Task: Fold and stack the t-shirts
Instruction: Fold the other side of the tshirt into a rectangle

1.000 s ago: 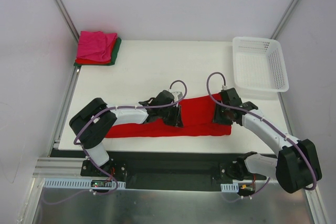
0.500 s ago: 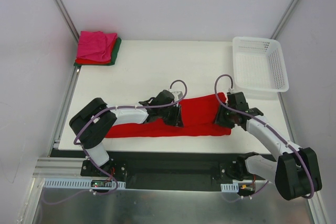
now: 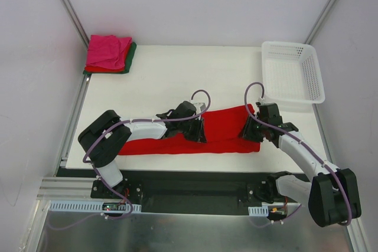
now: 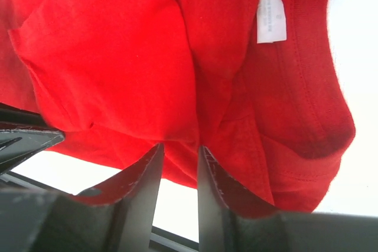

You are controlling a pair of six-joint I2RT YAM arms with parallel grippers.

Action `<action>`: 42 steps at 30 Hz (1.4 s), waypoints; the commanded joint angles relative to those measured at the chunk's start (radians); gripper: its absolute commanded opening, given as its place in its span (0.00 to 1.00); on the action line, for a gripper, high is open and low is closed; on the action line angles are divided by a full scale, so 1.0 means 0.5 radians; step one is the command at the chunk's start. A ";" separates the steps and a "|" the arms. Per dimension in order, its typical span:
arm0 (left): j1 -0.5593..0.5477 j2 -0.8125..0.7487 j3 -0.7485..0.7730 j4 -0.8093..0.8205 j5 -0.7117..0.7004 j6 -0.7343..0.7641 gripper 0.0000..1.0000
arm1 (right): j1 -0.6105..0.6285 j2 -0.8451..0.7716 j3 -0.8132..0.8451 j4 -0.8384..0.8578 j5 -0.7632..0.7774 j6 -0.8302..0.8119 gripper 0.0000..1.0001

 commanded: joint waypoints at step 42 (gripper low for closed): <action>-0.023 0.021 0.075 -0.024 0.023 0.057 0.17 | -0.110 0.120 -0.050 0.184 -0.124 -0.081 0.30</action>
